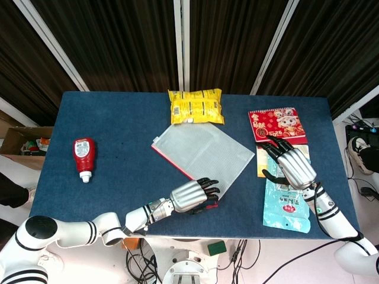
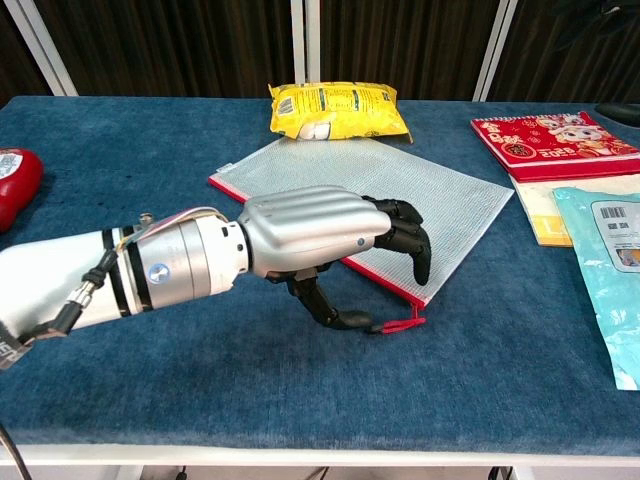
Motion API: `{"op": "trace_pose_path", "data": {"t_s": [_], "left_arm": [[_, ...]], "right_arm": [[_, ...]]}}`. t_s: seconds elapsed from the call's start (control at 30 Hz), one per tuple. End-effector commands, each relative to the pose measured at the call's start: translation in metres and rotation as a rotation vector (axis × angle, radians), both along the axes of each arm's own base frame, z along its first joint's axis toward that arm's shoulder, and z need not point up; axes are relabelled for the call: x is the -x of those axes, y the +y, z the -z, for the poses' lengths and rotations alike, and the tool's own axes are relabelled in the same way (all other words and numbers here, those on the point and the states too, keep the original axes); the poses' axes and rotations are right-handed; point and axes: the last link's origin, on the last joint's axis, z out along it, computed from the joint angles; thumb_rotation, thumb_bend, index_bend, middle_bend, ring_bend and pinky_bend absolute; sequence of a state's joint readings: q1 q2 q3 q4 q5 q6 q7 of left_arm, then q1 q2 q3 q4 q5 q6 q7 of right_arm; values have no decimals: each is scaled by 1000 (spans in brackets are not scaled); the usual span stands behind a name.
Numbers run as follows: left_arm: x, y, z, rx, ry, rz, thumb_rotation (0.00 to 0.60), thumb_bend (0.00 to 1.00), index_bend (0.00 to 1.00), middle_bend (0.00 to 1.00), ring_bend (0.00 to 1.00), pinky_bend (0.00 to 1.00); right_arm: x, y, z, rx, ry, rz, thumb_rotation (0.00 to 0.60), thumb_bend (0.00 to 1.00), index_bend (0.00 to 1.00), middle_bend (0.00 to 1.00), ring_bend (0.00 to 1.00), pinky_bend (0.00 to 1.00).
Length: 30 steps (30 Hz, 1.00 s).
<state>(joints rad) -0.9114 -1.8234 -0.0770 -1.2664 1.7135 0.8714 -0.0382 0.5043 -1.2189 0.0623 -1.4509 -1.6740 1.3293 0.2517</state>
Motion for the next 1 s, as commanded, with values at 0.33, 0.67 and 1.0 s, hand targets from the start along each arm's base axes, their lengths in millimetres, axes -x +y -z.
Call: {"op": "trace_pose_path", "data": {"t_s": [0.33,0.67,1.0], "left_arm": [[-11,-15,17,27,42,-129,600,308,410,182,74,150],[-19,-21,27,0,66,-181,600,329,412,177,74,150],[-18,-17,32,-37,79,-200,600,349,445,175,74,150]], "right_arm": [[4,3,2,-14,-8,4,600,296,188,253,100,238],[5,6,2,-17,-9,10,600,298,189,249,100,238],[7,7,3,-21,-10,17,600,301,189,247,100,238]]}}
